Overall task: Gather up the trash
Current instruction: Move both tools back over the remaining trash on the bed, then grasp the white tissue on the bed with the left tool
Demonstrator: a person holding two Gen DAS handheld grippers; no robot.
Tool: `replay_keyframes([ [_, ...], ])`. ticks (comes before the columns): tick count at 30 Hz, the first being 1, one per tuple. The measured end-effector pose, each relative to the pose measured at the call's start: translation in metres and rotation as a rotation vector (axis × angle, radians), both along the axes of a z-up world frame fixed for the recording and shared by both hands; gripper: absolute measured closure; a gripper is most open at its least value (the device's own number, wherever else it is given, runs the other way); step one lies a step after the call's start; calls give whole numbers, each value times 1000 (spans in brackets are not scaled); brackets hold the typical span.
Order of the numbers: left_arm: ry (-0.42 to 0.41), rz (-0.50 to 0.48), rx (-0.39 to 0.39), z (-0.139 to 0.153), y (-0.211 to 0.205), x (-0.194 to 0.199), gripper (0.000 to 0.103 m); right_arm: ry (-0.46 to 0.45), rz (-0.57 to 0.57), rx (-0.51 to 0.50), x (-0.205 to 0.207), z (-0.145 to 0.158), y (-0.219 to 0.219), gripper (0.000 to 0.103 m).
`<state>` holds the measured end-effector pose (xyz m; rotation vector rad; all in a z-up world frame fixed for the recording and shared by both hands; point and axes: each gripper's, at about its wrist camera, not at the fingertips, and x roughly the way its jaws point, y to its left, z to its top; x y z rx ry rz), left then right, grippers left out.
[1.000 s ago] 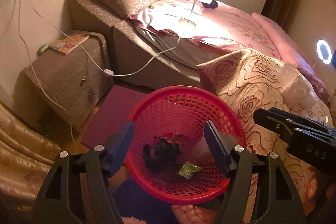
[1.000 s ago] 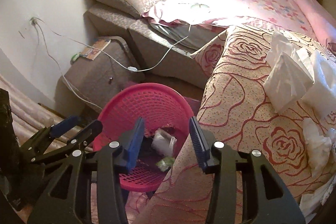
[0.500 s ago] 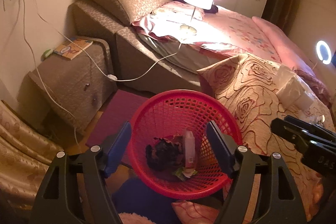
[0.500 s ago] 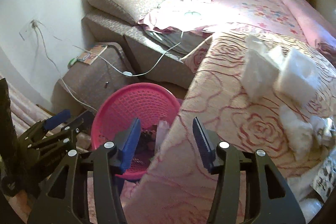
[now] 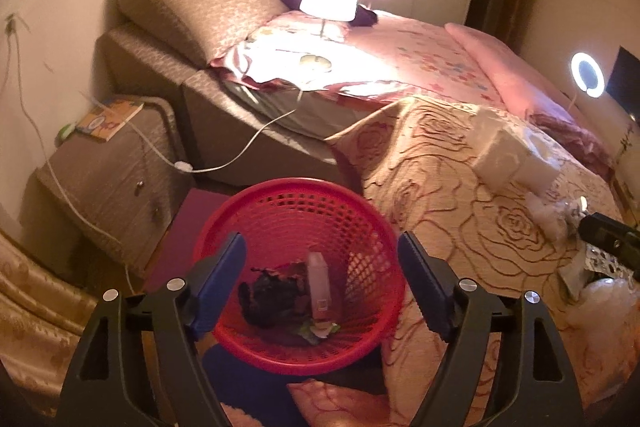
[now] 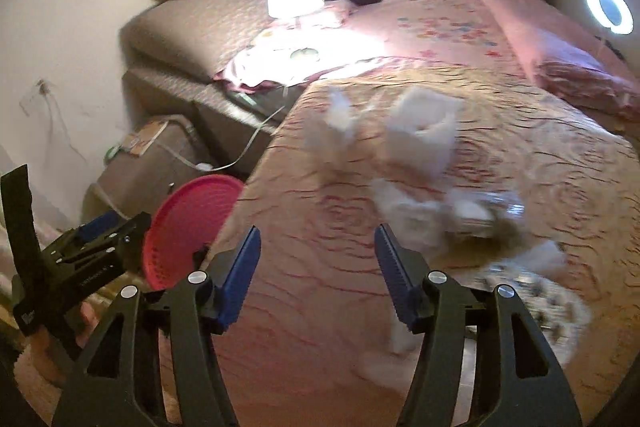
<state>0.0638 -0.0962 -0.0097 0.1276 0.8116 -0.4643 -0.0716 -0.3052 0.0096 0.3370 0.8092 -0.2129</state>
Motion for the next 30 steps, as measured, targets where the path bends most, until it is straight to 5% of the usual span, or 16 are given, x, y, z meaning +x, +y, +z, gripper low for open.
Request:
replay_keyframes([
  [15,-42,-207,0,19,-94,-8,25,-5,-148,-11,-48,-1,-63,40],
  [30,-34,-342,46,7,-193,12,24,5,-209,25,-58,-12,-100,39],
])
